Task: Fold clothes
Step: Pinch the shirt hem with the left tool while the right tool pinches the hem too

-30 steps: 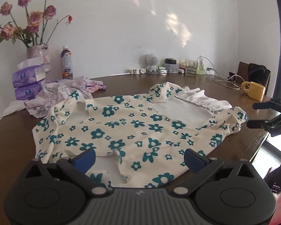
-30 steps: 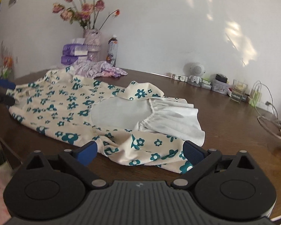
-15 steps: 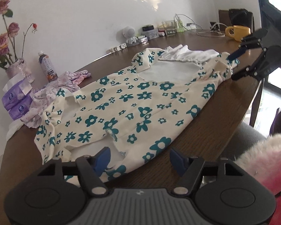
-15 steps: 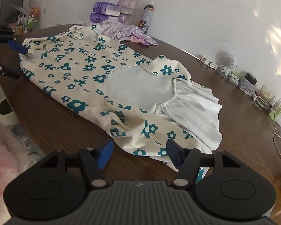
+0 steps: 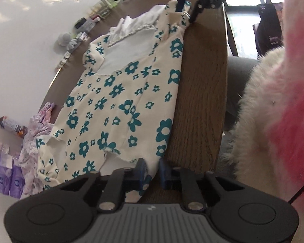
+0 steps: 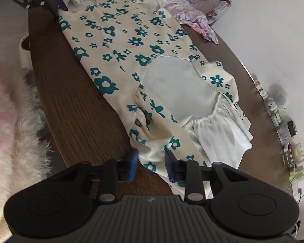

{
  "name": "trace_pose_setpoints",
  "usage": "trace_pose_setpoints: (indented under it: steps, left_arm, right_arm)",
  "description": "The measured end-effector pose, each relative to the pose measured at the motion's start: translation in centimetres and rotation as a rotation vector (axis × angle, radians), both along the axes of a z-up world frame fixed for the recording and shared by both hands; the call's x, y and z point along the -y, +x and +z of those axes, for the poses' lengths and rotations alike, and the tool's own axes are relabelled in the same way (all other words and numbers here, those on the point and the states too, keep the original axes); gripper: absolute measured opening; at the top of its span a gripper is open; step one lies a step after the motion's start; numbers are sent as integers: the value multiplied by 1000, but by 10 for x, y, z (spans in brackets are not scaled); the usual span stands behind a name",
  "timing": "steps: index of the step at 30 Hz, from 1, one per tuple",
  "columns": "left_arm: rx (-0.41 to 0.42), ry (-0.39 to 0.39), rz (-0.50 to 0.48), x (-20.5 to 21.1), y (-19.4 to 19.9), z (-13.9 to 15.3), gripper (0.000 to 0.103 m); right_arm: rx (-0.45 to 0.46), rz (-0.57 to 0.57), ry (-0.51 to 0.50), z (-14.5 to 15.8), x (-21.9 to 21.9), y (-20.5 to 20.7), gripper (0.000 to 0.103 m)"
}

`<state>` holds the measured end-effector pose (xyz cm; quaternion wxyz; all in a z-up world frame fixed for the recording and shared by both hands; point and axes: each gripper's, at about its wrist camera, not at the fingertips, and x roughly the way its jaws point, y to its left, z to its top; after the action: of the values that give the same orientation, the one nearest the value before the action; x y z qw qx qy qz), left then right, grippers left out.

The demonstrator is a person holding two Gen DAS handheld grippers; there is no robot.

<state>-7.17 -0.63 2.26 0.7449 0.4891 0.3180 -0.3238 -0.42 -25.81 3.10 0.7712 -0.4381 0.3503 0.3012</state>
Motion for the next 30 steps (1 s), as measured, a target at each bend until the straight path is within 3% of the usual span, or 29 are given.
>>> trace_pose_setpoints:
  steps: [4, 9, 17, 30]
  left_arm:
    - [-19, 67, -51, 7, 4, 0, 4]
    - [-4, 21, -12, 3, 3, 4, 3]
    - [43, -42, 64, 1, 7, 20, 2]
    - [169, -69, 197, 1, 60, 46, 2]
  right_arm:
    - [-5, 39, -75, -2, -7, 4, 13]
    - [32, 34, -73, 1, -5, -1, 3]
    - [183, 41, -93, 10, -10, -9, 2]
    - [227, -7, -102, 22, -16, 26, 2]
